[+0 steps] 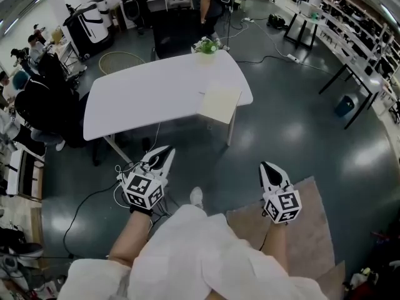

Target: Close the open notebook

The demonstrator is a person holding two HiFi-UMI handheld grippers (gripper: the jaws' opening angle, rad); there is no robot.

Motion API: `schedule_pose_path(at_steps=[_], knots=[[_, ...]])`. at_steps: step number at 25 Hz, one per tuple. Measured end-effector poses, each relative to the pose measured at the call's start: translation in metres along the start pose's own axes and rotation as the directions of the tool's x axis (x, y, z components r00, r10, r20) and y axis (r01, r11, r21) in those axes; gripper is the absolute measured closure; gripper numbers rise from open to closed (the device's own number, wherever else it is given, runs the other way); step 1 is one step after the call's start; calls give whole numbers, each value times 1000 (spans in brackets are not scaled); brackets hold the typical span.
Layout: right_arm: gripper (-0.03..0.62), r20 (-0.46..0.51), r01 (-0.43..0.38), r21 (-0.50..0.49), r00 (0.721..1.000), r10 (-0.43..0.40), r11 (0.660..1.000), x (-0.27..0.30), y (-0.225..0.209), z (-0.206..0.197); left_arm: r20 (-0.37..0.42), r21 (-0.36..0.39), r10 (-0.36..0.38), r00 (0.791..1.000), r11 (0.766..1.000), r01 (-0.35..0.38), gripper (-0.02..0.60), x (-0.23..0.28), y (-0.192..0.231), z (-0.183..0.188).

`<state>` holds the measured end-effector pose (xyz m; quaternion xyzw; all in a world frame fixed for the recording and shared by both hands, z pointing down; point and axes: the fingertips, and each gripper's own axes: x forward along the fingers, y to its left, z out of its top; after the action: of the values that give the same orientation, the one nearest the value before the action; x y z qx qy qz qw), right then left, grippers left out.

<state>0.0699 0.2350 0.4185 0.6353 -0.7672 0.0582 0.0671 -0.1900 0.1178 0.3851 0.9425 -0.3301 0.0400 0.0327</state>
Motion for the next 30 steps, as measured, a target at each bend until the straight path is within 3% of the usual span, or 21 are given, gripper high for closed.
schedule_pose_path(at_steps=[15, 30], knots=[[591, -36, -14, 42, 999, 15, 999, 105, -77, 8, -65, -25, -22, 998, 999, 21, 566, 125, 55, -11], [591, -84, -72, 7, 994, 72, 997, 234, -130, 9, -36, -26, 9, 999, 1000, -10, 566, 221, 139, 6]])
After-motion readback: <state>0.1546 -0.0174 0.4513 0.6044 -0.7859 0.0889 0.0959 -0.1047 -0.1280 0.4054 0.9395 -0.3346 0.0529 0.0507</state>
